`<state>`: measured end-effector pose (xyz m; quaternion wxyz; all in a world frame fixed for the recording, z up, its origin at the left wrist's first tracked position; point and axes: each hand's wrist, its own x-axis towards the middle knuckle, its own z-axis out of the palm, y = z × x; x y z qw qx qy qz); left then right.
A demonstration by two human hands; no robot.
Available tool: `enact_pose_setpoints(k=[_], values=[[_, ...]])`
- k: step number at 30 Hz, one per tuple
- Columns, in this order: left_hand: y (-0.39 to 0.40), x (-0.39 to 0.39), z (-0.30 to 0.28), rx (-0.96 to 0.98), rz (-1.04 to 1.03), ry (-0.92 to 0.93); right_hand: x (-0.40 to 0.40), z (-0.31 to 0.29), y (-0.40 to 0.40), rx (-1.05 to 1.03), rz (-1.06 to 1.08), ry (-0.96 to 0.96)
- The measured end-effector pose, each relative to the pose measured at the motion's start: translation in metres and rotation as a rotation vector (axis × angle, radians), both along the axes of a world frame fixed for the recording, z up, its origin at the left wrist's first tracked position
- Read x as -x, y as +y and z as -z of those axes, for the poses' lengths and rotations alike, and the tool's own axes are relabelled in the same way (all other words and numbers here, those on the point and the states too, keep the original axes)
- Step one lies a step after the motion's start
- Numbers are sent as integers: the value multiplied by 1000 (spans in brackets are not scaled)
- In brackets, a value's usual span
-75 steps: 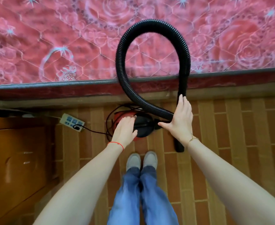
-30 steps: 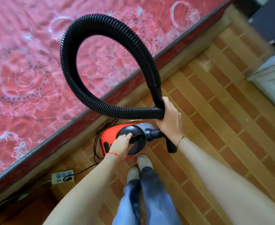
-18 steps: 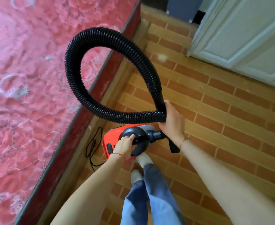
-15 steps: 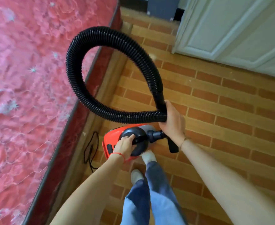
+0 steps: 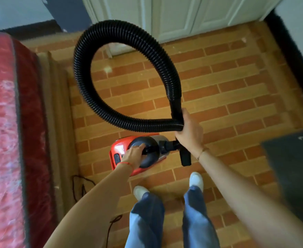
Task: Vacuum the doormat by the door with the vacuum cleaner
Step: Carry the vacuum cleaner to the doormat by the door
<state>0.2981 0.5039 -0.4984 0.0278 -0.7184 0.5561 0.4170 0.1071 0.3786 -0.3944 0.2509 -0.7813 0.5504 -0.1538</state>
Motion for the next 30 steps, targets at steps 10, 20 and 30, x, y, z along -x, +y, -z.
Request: enact_pose_setpoints(k=[10,20,30], values=[[-87,166,-8,66,296,-25,206,2,-29,36,273,-55],[-177,335,-8,56,447,-71,394,-9,-87,26,393,-64],[-268,438,27,56,539,-103,495,26,-167,1,454,-95]])
